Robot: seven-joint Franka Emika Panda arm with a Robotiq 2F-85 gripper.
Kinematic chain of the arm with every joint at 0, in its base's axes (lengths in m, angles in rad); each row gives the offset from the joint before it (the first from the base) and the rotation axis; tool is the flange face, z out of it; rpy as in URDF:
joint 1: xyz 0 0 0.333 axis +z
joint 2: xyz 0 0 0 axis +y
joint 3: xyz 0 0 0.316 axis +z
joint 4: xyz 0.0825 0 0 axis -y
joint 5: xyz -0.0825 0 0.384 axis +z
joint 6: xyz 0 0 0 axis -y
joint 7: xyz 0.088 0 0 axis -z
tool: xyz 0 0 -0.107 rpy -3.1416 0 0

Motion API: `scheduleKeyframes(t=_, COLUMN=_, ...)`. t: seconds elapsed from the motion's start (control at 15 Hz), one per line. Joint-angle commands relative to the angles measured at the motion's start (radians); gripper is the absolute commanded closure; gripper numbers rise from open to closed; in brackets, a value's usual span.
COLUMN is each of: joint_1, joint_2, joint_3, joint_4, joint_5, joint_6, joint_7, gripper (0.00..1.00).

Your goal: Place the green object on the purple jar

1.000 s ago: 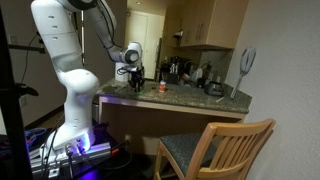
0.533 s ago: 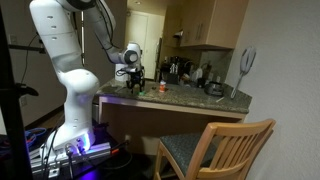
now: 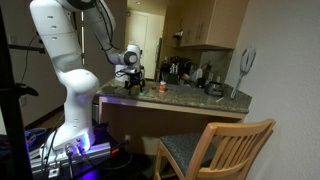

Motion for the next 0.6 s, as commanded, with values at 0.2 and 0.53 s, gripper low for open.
scheduleKeyframes(t=0.2, joint_1=-0.019, joint_2=0.086, joint_3=-0.018, joint_4=0.168, joint_5=0.011, joint_6=-0.153, joint_7=-0.005, gripper=0.0)
scheduleKeyframes(t=0.53, joint_1=-0.002, joint_2=0.028, joint_3=-0.01, joint_4=0.096, joint_5=0.004, joint_6=-0.105, joint_7=-0.001, gripper=0.0)
